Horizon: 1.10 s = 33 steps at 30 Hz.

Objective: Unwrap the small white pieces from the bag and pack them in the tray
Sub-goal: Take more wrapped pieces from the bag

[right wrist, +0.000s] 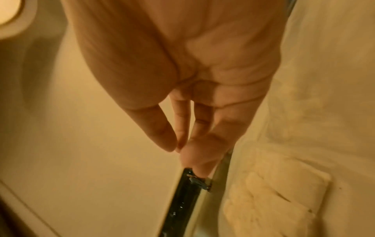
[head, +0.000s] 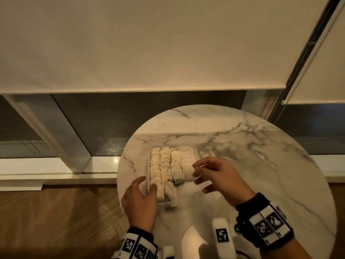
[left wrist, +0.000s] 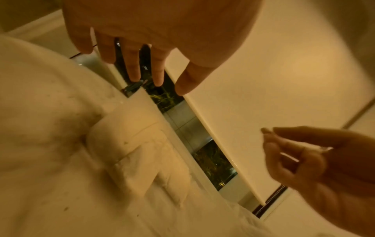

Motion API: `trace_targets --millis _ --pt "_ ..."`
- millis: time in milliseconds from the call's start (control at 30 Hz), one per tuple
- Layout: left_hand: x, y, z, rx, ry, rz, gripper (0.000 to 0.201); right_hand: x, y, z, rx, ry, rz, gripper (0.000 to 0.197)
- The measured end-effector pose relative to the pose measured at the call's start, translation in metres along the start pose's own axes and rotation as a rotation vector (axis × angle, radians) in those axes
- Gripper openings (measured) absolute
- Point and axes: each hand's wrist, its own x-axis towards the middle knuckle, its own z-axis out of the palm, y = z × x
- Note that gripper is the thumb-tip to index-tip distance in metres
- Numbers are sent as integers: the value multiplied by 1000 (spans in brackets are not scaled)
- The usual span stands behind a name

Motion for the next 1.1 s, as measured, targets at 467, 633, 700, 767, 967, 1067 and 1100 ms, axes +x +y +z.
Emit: trace_targets --millis 467,633,700,767,967,1067,1100 --pt "-91 46 59 116 -740 481 67 -70 3 -85 -84 104 -61 8" --pt "-92 43 80 315 -628 609 39 -72 26 -98 -177 47 98 17" --pt "-92 48 82 256 -587 617 15 -65 41 -98 -248 57 191 20" --pt "-93 56 81 153 -563 602 10 -55 62 -98 -345 73 237 22" --pt "-106 76 64 -72 -606 629 10 -30 90 -94 -745 235 81 21" --pt "-109 79 58 -126 -619 622 10 -11 97 -92 -1007 93 311 38" --pt "-108 79 57 -133 -620 621 9 -4 100 -93 -1084 38 367 45"
